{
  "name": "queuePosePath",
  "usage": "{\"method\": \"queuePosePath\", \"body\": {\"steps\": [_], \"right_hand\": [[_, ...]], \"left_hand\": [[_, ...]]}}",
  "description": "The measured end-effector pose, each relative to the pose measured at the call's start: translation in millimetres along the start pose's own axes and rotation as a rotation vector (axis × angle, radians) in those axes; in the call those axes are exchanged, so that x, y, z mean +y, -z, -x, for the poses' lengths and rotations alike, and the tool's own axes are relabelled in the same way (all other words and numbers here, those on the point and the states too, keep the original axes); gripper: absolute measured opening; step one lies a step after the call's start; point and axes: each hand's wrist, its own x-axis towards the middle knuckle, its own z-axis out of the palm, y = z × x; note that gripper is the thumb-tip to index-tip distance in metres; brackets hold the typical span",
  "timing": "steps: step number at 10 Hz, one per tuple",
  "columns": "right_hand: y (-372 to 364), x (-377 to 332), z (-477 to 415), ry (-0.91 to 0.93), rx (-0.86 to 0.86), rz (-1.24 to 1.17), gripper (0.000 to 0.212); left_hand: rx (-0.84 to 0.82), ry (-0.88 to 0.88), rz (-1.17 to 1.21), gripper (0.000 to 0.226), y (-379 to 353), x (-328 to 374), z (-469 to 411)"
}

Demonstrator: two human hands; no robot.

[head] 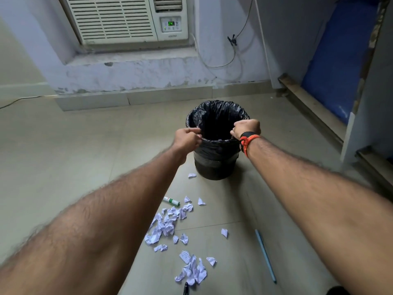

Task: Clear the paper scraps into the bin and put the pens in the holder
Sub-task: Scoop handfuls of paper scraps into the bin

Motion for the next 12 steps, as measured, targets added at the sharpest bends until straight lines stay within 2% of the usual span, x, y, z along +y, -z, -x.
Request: {"method": "queuePosePath", "body": {"steps": [1, 2, 3, 4, 5, 6, 7, 8, 9, 10, 11, 12], "right_hand": [[-2, 20, 16, 0.047, 0.17, -0.128, 0.015], [-7, 53, 36, 0.041, 0.102, -0.122, 0.013], [-1, 102, 60, 0.016, 0.059, -0.101, 0.017], [10, 165, 78, -0.047, 0.105, 0.14, 0.013], [28, 227, 84, -0.146, 0.097, 0.53, 0.013], [40, 265, 87, -0.216, -0.034, 0.983, 0.021], [32, 282, 104, -0.163, -0.179, 1.199, 0.037], [8, 290, 124, -0.02, -0.415, 1.24, 0.035], [0, 291, 140, 0.021, -0.469, 1.131, 0.043], [20, 297, 166, -0.025, -0.322, 1.169, 0.054], [37, 319, 201, -0.098, -0.34, 1.29, 0.075], [29, 337, 206, -0.1, -0.326, 1.167, 0.094]], "left_hand": [[0.041, 0.005, -0.024, 0.031, 17, -18, 5], [0.082, 0.011, -0.017, 0.026, 22, -36, 11], [0.1, 0.091, -0.023, 0.026, 31, -70, 26], [0.127, 0.158, -0.07, 0.027, 43, -114, 46], [0.152, 0.243, -0.131, 0.024, 56, -167, 76], [0.183, 0.308, -0.352, 0.024, 74, -220, 109], [0.26, 0.358, -0.661, 0.022, 94, -254, 140], [0.36, 0.451, -0.665, 0.032, 99, -276, 157], [0.439, 0.531, -0.638, 0.033, 94, -288, 171], [0.666, 0.55, -0.545, 0.02, 91, -290, 192], [0.809, 0.585, -0.467, 0.021, 93, -296, 212], [0.657, 0.576, -0.453, 0.024, 87, -300, 217]]}}
